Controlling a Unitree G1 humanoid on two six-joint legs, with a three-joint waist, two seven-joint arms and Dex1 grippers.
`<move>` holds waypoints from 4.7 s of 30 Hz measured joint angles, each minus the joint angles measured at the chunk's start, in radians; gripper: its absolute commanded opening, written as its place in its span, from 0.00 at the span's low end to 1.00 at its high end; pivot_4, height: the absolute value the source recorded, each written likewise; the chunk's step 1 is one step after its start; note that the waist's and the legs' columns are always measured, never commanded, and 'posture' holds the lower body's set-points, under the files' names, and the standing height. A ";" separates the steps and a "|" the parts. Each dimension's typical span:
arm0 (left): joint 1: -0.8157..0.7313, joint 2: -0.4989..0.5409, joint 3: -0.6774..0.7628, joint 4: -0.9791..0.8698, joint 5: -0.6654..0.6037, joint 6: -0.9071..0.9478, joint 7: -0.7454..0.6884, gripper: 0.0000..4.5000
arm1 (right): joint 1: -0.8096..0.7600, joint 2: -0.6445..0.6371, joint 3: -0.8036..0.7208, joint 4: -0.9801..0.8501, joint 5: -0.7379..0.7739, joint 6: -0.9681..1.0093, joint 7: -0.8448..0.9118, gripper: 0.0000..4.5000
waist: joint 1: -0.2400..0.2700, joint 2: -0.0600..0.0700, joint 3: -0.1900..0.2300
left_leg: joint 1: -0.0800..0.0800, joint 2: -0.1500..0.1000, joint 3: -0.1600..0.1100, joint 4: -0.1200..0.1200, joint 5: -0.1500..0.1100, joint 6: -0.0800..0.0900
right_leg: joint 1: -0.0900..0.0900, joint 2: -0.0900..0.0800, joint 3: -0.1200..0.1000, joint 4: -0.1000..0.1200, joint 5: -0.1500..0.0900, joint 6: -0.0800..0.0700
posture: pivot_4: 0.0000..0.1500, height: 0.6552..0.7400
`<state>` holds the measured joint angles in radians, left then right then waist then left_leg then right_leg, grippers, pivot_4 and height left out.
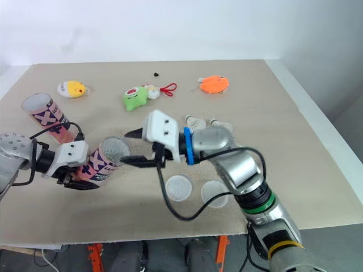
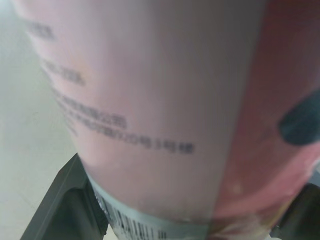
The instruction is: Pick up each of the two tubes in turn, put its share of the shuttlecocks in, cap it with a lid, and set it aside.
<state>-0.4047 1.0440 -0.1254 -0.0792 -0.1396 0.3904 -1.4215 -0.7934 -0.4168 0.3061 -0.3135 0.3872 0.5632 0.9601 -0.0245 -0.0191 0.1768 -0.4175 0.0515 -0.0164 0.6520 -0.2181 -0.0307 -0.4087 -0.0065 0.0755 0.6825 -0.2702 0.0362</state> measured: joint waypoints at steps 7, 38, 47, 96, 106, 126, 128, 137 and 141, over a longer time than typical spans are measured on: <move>-0.001 -0.001 0.000 -0.002 0.000 0.002 -0.002 0.74 | -0.155 -0.014 0.128 0.180 -0.117 -0.080 0.114 0.01 | 0.000 0.000 0.000 | 0.001 0.001 -0.001 -0.002 0.000 0.000 | 0.000 0.002 -0.001 0.000 -0.001 -0.002 | 1.00 1.00; 0.017 -0.032 0.015 -0.032 -0.045 0.033 0.038 0.74 | -0.130 -0.065 -0.054 0.090 -0.036 0.030 0.237 0.15 | 0.000 0.001 0.000 | -0.002 0.001 -0.005 -0.001 0.000 0.000 | -0.001 0.001 -0.004 0.001 -0.001 -0.005 | 1.00 1.00; -0.011 -0.305 0.156 -0.062 -0.224 0.086 0.260 0.74 | 0.136 -0.378 -0.097 0.000 0.015 0.138 0.280 0.98 | 0.001 -0.004 0.003 | -0.005 -0.001 -0.005 0.002 0.000 0.001 | -0.001 -0.001 -0.004 0.000 -0.001 -0.002 | 1.00 1.00; 0.196 -0.830 0.060 0.218 -0.057 -0.457 0.725 0.74 | -0.373 -0.060 0.003 0.270 -0.181 0.002 0.098 0.01 | 0.001 0.006 -0.010 | 0.011 -0.004 -0.003 -0.003 0.001 -0.002 | 0.013 -0.002 0.000 -0.002 0.001 0.000 | 1.00 1.00; 0.196 -0.830 0.059 0.212 -0.055 -0.452 0.737 0.74 | -0.375 -0.022 0.116 0.300 -0.277 -0.059 0.113 0.01 | 0.001 0.007 -0.010 | 0.011 -0.004 -0.004 -0.003 0.001 -0.002 | 0.011 -0.002 0.000 -0.002 -0.001 0.003 | 1.00 1.00; 0.199 -0.832 0.057 0.204 -0.055 -0.436 0.742 0.74 | -0.391 0.012 0.172 0.358 -0.439 -0.177 0.140 0.01 | 0.001 0.007 -0.010 | 0.011 -0.004 -0.004 -0.005 0.001 -0.002 | 0.011 -0.002 0.000 -0.002 -0.003 0.005 | 1.00 1.00; 0.199 -0.831 0.057 0.203 -0.055 -0.436 0.742 0.74 | -0.391 0.014 0.174 0.358 -0.452 -0.184 0.150 0.01 | 0.001 0.007 -0.010 | 0.011 -0.004 -0.004 -0.005 0.001 -0.002 | 0.011 -0.002 0.000 -0.002 -0.003 0.005 | 1.00 1.00; 0.200 -0.832 0.057 0.203 -0.056 -0.434 0.742 0.74 | -0.390 0.032 0.193 0.358 -0.481 -0.194 0.168 0.01 | 0.001 0.007 -0.010 | 0.011 -0.004 -0.004 -0.006 0.001 -0.002 | 0.011 -0.002 0.000 -0.003 -0.003 0.005 | 1.00 1.00; 0.200 -0.834 0.057 0.202 -0.056 -0.434 0.743 0.74 | -0.389 0.034 0.198 0.357 -0.500 -0.209 0.168 0.01 | 0.001 0.006 -0.010 | 0.012 -0.004 -0.004 -0.007 0.001 -0.002 | 0.010 -0.002 0.000 -0.003 -0.003 0.005 | 1.00 1.00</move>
<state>-0.2043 0.2101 -0.0686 0.1232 -0.1959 -0.0435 -0.6786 -1.1824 -0.3823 0.5043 0.0439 -0.1131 0.3545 1.1278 -0.0236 -0.0126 0.1666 -0.4059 0.0474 -0.0203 0.6451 -0.2173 -0.0327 -0.3982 -0.0084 0.0751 0.6799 -0.2732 0.0411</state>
